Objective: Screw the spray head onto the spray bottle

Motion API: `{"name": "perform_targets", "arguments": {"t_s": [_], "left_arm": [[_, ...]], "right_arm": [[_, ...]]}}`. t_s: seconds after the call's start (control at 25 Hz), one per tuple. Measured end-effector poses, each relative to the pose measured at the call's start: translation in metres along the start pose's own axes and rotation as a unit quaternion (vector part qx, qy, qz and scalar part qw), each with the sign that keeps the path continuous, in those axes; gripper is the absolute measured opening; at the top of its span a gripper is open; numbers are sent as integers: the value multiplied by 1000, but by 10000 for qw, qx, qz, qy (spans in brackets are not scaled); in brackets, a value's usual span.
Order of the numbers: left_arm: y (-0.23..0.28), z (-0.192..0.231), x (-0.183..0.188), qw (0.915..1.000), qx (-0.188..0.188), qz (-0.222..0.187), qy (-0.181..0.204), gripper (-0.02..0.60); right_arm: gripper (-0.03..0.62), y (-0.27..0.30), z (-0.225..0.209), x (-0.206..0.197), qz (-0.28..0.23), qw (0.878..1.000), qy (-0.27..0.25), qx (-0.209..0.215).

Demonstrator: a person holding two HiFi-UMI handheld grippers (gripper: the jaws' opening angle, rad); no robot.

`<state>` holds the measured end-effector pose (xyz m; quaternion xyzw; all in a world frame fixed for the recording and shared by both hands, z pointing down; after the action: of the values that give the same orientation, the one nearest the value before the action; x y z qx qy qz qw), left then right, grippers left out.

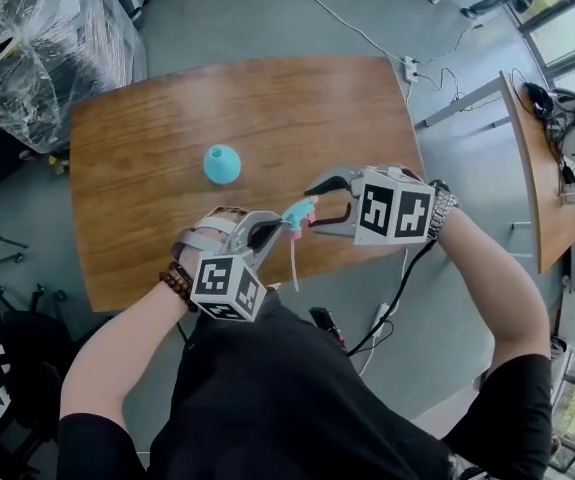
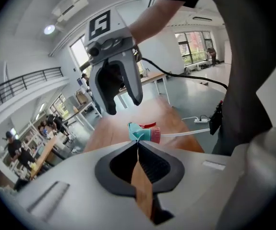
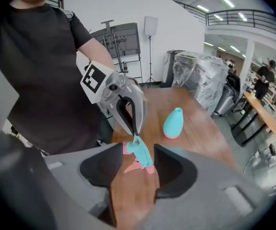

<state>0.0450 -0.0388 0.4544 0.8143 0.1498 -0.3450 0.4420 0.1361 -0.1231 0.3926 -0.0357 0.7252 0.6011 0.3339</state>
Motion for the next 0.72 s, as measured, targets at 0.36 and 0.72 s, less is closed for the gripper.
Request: {"name": "perform_targets", "arguments": {"t_s": [0.36,0.72], "left_arm": [[-28,-7,23,9866,221,-501,1535,25],[-35,-21,40,9627,290,-787,2571,25]], "right_arm": [[213,7,8,16,329,9940,-20,1045],[233,23,38,19,519,9846,-266,1649]]}}
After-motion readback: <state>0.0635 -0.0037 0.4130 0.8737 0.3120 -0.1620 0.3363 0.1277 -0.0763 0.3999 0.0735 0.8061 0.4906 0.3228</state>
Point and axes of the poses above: the fingertips, and each gripper's own axes: y forward along the fingers, z to its left, x out of its top, the point moved 8 cm from there along -y, backward along the fingers, and after that the axes turned 4 degrees about -y, right-handed, at the moved point
